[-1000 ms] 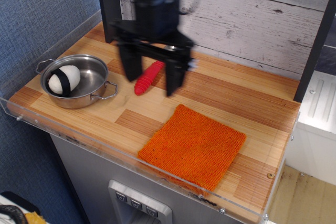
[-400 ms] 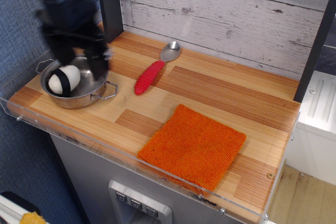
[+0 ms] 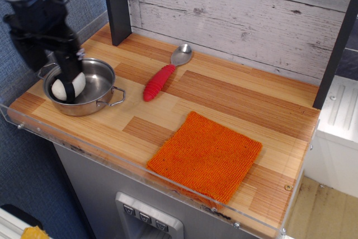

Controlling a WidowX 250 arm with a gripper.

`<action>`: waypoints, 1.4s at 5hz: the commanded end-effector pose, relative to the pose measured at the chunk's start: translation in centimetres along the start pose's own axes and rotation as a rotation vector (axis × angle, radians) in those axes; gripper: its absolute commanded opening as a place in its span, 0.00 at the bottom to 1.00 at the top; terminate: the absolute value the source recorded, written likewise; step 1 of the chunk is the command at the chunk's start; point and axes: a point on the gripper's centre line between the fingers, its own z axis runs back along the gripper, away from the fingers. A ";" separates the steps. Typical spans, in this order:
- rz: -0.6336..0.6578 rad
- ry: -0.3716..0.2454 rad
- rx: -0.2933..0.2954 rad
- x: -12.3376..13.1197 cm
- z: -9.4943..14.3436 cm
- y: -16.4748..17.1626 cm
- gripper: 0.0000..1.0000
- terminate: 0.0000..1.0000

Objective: Move the black and white object to the orange cloth

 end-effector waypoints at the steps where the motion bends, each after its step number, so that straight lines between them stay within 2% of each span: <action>1: 0.078 -0.061 0.037 1.8 0.2 4.5 1.00 0.00; 2: 0.103 -0.070 0.038 2.3 -0.6 3.9 1.00 0.00; 4: 0.100 -0.051 0.051 3.3 -1.7 2.2 1.00 0.00; 7: 0.084 0.010 0.002 3.7 -5.0 1.7 1.00 0.00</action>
